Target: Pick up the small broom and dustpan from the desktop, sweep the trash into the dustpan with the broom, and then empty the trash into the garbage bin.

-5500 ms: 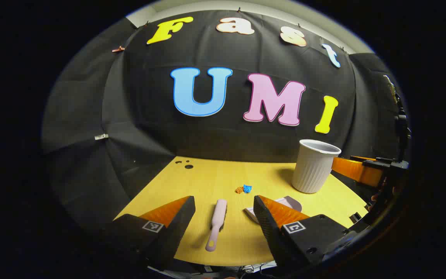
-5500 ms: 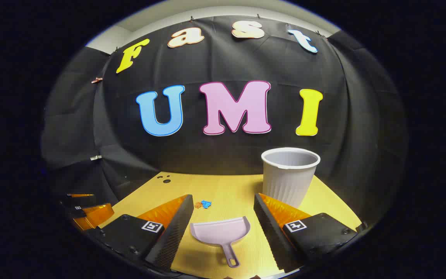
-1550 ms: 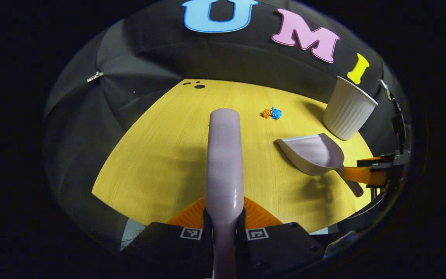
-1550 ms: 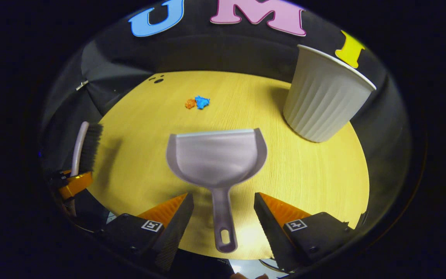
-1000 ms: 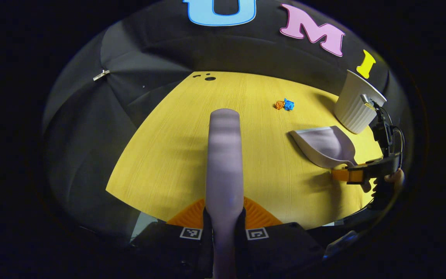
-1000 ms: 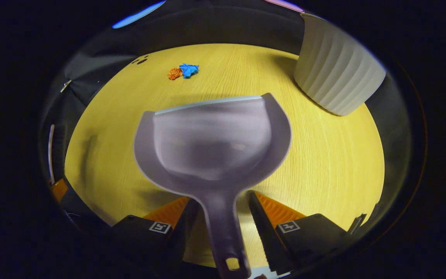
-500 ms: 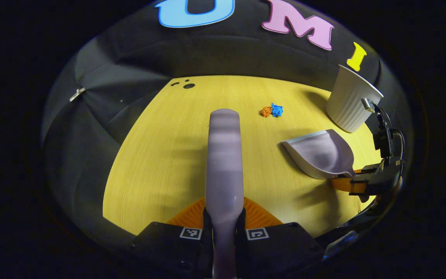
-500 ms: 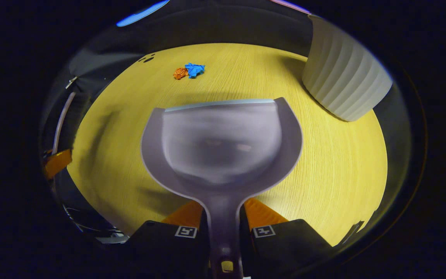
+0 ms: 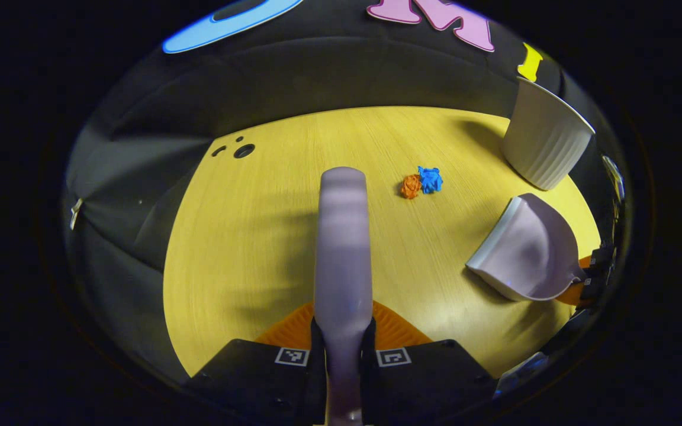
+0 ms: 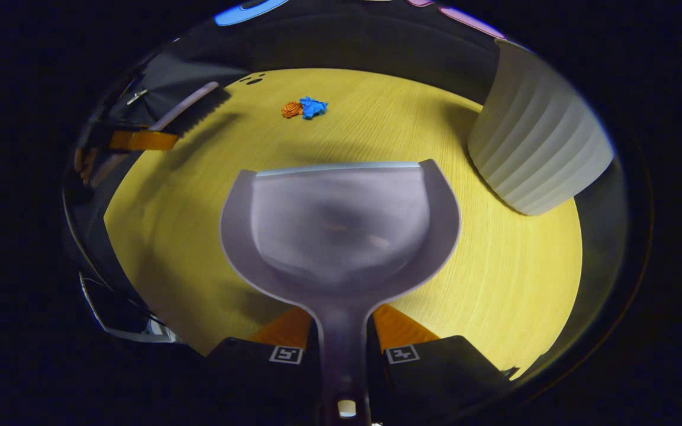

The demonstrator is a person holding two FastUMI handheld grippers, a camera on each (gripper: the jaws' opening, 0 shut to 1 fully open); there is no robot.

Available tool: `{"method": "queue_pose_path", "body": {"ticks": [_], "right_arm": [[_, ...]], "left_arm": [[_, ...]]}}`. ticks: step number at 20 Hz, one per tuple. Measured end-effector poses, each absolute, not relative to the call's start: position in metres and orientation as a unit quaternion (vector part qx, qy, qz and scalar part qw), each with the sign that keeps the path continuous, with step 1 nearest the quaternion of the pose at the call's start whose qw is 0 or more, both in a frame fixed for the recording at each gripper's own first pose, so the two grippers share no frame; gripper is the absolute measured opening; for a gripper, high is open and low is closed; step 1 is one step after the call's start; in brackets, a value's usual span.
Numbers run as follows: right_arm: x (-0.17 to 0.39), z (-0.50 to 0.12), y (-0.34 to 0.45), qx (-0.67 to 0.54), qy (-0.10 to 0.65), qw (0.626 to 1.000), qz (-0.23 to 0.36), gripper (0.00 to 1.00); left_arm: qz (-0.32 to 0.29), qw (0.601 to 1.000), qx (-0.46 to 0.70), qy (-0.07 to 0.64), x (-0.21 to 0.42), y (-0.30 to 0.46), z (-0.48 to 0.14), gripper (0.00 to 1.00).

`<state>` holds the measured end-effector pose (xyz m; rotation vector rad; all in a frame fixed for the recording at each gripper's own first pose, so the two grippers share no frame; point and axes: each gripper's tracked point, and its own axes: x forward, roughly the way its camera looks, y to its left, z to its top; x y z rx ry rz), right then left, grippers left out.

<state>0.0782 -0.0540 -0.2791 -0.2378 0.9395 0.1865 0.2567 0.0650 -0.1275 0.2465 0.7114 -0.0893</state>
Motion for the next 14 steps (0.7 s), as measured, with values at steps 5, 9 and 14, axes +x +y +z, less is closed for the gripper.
{"method": "queue_pose_path", "body": {"ticks": [5,9,14], "right_arm": [[0.084,-0.260,-0.067,-0.136,0.446,0.878,0.114,0.40],[0.082,-0.258,-0.070,-0.141,0.452,0.870,0.136,0.36],[0.078,-0.270,-0.071,-0.170,0.463,0.855,0.157,0.35]], "left_arm": [[-0.076,0.912,0.172,0.364,0.320,0.047,-0.123,0.27],[-0.124,0.889,0.254,0.361,0.368,0.025,-0.119,0.27],[-0.193,0.844,0.349,0.357,0.402,-0.004,-0.120,0.27]]}}
